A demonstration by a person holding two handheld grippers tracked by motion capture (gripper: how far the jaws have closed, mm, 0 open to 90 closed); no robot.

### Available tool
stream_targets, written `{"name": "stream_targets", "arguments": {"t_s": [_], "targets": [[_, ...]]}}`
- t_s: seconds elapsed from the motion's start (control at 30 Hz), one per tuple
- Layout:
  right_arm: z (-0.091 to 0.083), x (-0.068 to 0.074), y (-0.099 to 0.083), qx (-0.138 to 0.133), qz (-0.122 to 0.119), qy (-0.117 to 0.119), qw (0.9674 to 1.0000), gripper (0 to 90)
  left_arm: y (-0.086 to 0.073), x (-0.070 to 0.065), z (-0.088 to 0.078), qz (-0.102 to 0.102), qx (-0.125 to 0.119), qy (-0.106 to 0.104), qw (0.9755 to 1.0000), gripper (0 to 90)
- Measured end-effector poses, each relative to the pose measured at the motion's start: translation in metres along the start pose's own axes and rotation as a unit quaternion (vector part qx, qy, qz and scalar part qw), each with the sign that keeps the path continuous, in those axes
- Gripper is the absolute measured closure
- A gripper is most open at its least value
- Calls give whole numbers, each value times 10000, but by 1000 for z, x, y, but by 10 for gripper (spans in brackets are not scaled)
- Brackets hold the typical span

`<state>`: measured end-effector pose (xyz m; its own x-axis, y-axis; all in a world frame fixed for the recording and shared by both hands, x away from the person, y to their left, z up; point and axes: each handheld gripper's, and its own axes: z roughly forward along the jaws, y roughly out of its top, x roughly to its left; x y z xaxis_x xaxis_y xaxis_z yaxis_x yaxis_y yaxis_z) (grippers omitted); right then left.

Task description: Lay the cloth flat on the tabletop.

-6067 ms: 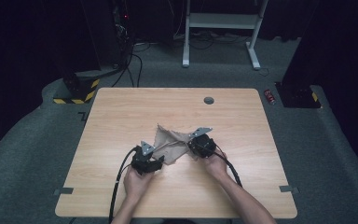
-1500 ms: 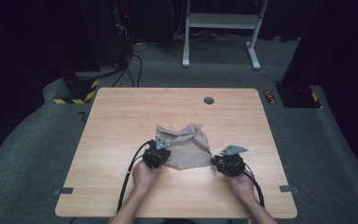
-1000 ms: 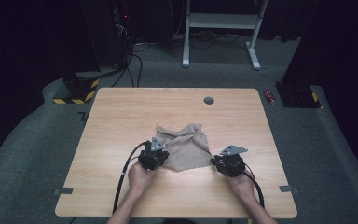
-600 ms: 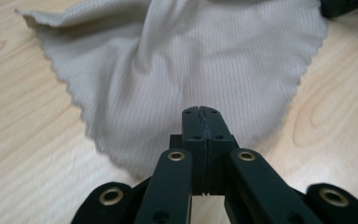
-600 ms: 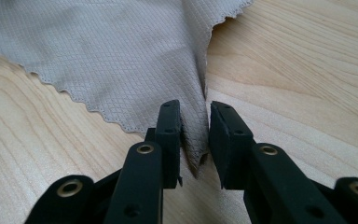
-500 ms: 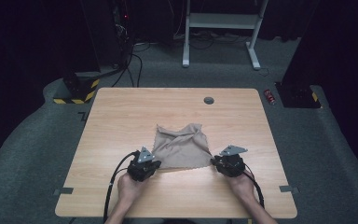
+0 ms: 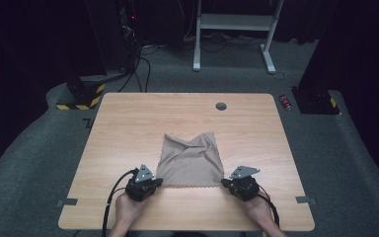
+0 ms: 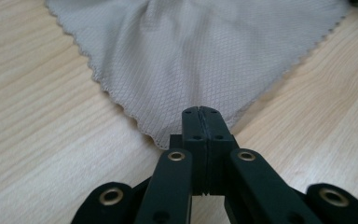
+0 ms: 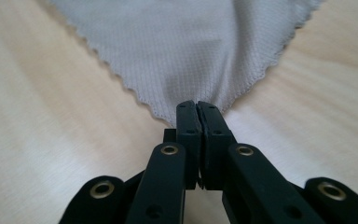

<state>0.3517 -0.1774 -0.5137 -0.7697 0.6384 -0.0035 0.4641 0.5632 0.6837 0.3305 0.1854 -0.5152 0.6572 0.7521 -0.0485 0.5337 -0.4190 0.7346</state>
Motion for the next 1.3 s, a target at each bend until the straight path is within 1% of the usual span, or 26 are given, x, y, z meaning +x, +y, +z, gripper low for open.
{"name": "stream_targets", "arguments": {"t_s": [0.07,0.13,0.23,0.33,0.37,0.4,0.5,0.57,0.63,0.7,0.77,0.87,0.93,1.03,1.1,1.13,1.2,1.27,1.3], "targets": [[-2,5,-3,11,-38,58,10000,864,-2,2,-1,-50,1,-27,10000,893],[-3,8,-3,-1,-18,72,10000,820,-3,3,-2,-72,-36,-25,10000,877],[-5,3,0,-95,51,28,9999,788,0,3,-5,-114,-180,102,9997,787],[-7,-5,4,-250,241,20,9994,770,5,3,-5,-192,-351,264,9988,650],[-8,-7,6,-301,295,3,9991,767,7,3,-4,-194,-372,318,9986,614],[-8,-9,8,-332,320,-32,9989,757,9,4,-2,-186,-369,348,9985,583],[-10,-14,14,-406,397,-17,9984,724,11,4,8,-217,-277,479,9982,518],[-11,-17,18,-483,448,34,9978,689,9,5,15,-236,-190,497,9983,498],[-15,-19,20,-571,563,169,9966,676,7,6,20,-252,-142,569,9980,488],[-20,-18,23,-623,502,104,9967,678,5,6,21,-276,-195,582,9977,476],[-21,-17,25,-568,382,-54,9976,681,5,7,21,-297,-213,614,9974,471],[-13,-20,27,-424,382,-123,9983,682,4,7,21,-281,-224,681,9970,444],[-3,-24,28,-322,423,-166,9984,682,4,7,21,-302,-213,726,9967,422],[11,-29,29,-221,567,-158,9980,682,4,7,22,-386,-201,768,9961,383],[18,-30,30,-168,579,-185,9980,692,5,8,22,-388,-175,798,9959,362],[21,-30,30,-123,579,-219,9980,706,5,8,22,-387,-167,804,9959,357],[27,-30,29,18,514,-305,9982,776,5,8,22,-394,-167,808,9958,354],[28,-29,29,20,438,-340,9985,861,5,8,22,-396,-168,812,9958,354],[28,-29,30,6,379,-356,9986,877,5,8,22,-395,-166,810,9958,353]]}}
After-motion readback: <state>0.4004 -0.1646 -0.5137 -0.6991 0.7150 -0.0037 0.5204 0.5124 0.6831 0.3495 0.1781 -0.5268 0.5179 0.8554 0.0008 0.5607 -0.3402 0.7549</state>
